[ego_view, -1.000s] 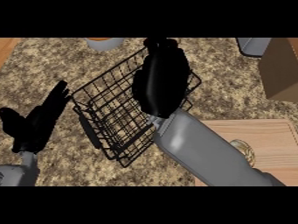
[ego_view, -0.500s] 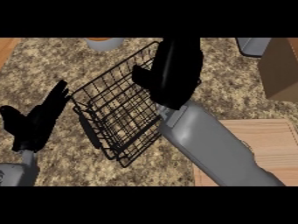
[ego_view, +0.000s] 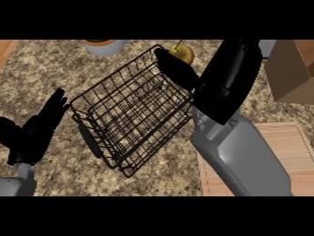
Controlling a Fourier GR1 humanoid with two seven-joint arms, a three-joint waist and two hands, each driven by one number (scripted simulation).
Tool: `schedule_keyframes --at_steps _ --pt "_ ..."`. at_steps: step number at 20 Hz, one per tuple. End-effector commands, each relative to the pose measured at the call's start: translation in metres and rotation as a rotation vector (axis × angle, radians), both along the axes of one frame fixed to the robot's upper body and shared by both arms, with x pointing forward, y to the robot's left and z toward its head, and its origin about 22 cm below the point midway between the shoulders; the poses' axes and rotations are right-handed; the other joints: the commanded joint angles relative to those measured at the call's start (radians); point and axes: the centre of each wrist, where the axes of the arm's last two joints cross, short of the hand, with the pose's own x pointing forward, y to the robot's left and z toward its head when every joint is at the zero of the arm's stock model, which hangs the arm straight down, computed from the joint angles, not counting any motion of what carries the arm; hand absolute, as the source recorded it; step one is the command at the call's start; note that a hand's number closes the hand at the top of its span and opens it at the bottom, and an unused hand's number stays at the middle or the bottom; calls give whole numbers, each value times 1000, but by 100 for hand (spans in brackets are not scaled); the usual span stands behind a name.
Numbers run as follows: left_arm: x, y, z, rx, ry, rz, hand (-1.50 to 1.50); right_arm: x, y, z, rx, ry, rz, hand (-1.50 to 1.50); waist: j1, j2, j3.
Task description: Pick the pear from the cutting board and place it in the tiered basket
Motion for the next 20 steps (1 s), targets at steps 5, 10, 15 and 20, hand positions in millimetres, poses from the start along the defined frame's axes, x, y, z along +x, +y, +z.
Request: schedule_keyframes --at_steps 5,10,15,20 --pt "-11 14 2 -3 11 40 0 -46 -53 9 317 -98 -184 -150 -41 -9 0" --pt "-17 8 4 -4 24 34 0 -109 -83 20 338 -115 -227 -150 -46 -10 -1" --pt "-16 -2 -4 -11 10 50 0 -179 -117 11 331 -116 -246 -150 -53 -4 -1" --pt "-16 -1 -6 -14 0 45 0 -219 -139 12 302 -90 -267 -150 -45 -1 -1"
